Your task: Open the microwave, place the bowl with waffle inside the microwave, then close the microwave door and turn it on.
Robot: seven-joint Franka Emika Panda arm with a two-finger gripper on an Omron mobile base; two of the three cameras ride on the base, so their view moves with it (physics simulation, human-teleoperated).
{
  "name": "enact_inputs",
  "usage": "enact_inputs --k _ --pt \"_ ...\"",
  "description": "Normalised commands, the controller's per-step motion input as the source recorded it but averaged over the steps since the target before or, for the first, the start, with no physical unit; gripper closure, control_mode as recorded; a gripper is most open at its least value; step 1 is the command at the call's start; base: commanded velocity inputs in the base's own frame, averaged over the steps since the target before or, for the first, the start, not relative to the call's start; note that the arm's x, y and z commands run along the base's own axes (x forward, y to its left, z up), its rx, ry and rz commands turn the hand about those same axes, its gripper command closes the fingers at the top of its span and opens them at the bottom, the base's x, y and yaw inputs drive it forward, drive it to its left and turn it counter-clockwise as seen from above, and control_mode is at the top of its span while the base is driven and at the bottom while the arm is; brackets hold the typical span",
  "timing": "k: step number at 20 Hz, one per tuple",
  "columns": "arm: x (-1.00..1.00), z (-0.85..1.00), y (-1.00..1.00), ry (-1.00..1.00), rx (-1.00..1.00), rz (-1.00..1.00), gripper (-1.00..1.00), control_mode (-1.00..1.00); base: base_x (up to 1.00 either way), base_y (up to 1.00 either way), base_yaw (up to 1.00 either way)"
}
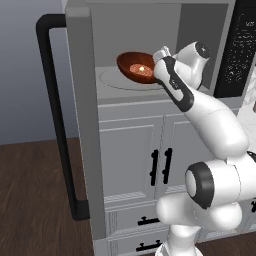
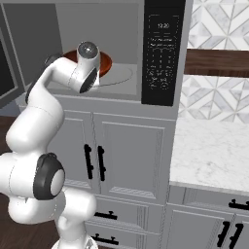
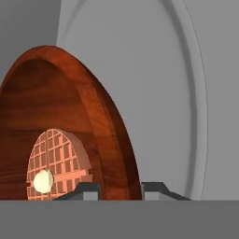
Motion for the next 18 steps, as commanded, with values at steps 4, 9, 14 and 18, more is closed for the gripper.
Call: enact_inputs --k 4,9,14,18 --pt "0.00 0.00 0.00 0.00 0.00 0.00 -1.00 -1.00 0.00 0.00 0.00" --pt "0.00 0.00 0.00 0.00 0.00 0.00 -1.00 -1.00 0.00 0.00 0.00" --pt "-0.20 0.03 0.00 -0.09 0.00 0.00 -1.00 -1.00 0.00 0.00 0.00" --pt "-0.97 0.21 -0.10 -0.14 0.00 0.00 -1.00 -1.00 0.00 0.00 0.00"
